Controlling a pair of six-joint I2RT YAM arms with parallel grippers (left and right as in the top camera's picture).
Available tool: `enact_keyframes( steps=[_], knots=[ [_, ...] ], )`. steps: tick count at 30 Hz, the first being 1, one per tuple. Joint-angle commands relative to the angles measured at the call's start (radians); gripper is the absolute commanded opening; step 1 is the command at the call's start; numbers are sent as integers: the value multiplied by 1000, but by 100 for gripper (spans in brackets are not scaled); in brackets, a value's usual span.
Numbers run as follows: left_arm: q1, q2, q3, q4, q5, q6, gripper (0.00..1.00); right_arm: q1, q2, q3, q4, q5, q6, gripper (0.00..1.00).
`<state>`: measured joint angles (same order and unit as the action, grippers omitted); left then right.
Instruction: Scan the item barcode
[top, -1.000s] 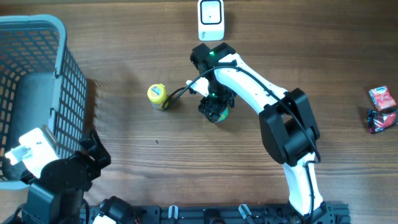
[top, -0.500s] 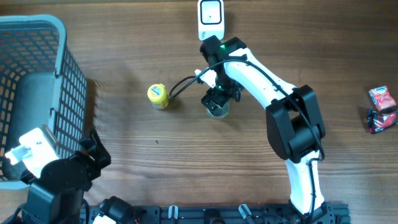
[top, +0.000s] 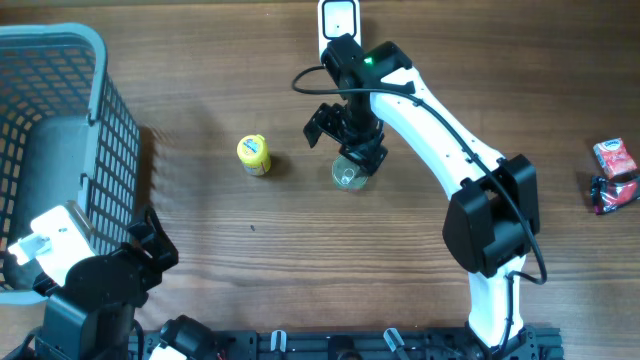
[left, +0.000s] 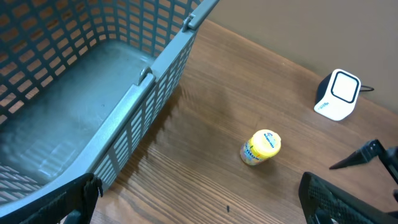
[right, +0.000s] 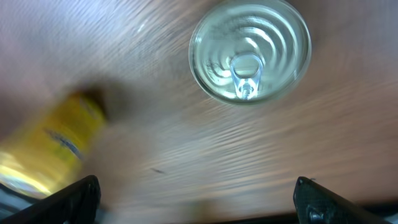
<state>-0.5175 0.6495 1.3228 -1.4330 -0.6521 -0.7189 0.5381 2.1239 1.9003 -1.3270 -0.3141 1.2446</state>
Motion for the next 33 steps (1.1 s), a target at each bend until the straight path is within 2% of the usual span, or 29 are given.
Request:
enact_keyframes(
  steps=[1, 7, 11, 15, 25, 27, 33],
  knots=[
    [-4, 0, -8, 2, 4, 1, 100, 13, 6, -49, 55, 9, 613, 100],
    [-4, 0, -36, 22, 12, 0, 100, 13, 36, -157, 107, 31, 824, 100],
    [-4, 0, -36, 22, 12, 1, 100, 10, 36, -230, 291, 150, 824, 100],
    [-4, 0, -36, 21, 12, 1, 100, 8, 40, -232, 341, 293, 824, 100],
    [-4, 0, -36, 18, 11, 5, 100, 6, 102, -249, 340, 193, 821, 100],
    [-4, 0, -36, 17, 11, 5, 100, -3, 100, -246, 378, 202, 774, 100],
    [-4, 0, -36, 16, 8, 8, 100, -49, 99, -244, 263, 88, 774, 100]
  ],
)
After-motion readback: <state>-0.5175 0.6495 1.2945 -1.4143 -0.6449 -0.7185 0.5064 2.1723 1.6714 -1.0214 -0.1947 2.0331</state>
